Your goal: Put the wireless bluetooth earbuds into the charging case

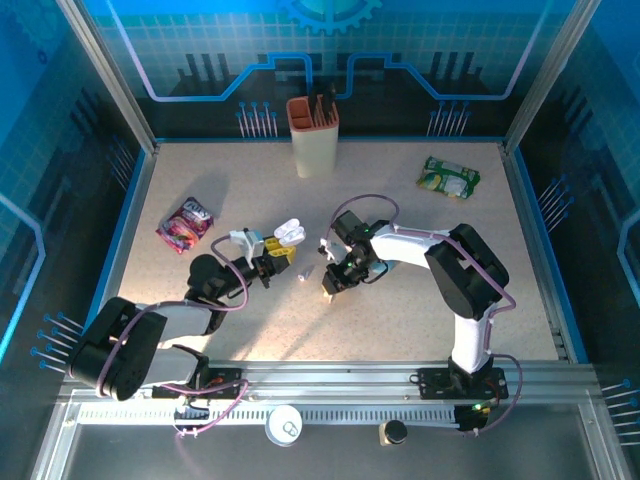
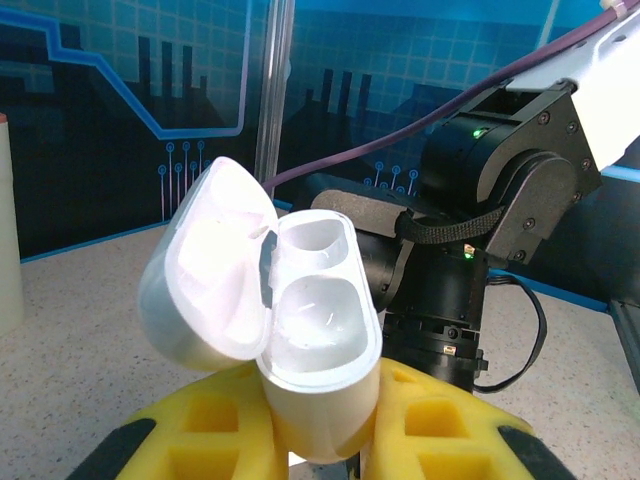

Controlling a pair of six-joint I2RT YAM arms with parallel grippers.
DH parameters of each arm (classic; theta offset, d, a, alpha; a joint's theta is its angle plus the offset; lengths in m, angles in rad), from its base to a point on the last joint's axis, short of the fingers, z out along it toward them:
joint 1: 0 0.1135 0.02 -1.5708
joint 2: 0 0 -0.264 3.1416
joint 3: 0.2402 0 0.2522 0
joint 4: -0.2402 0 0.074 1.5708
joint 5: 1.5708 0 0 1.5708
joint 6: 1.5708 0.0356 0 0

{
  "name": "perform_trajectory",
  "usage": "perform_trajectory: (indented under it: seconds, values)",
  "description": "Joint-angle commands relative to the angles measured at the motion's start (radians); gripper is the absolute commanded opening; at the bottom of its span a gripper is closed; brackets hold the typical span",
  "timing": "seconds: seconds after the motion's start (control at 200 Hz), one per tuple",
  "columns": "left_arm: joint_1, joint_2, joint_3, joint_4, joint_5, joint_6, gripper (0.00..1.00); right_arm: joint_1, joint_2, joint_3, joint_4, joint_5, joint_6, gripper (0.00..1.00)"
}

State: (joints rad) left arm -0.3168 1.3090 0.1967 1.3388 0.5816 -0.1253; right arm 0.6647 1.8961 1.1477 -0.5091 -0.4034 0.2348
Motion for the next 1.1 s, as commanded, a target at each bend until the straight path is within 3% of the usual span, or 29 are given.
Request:
perform_trajectory:
  seconds: [0.0, 0.22, 0.505, 0.67, 0.81, 0.945, 1.091]
  values:
    - [0.007, 0.011, 0.020, 0.045, 0.032, 0.038, 0.12, 0.002, -0.078, -0.021, 0.046, 0.060, 0.013, 0.19]
    - [0.006, 0.024, 0.042, -0.017, 0.089, 0.045, 0.12, -0.027, -0.250, -0.099, 0.134, 0.161, 0.024, 0.19]
    - [-0.031, 0.085, 0.069, -0.060, 0.149, 0.047, 0.13, -0.046, -0.554, -0.202, 0.255, 0.306, -0.128, 0.18]
    - [-0.073, 0.073, 0.099, -0.175, 0.157, 0.099, 0.13, -0.059, -0.700, -0.219, 0.299, 0.296, -0.198, 0.18]
    - [-0.115, 0.024, 0.150, -0.383, 0.174, 0.172, 0.13, -0.059, -0.789, -0.218, 0.299, 0.238, -0.269, 0.19]
    - [-0.152, -0.030, 0.207, -0.597, 0.192, 0.257, 0.15, -0.045, -0.847, -0.211, 0.279, 0.172, -0.348, 0.19]
    - [-0.168, -0.049, 0.257, -0.698, 0.244, 0.255, 0.15, -0.015, -0.859, -0.200, 0.242, 0.136, -0.416, 0.19]
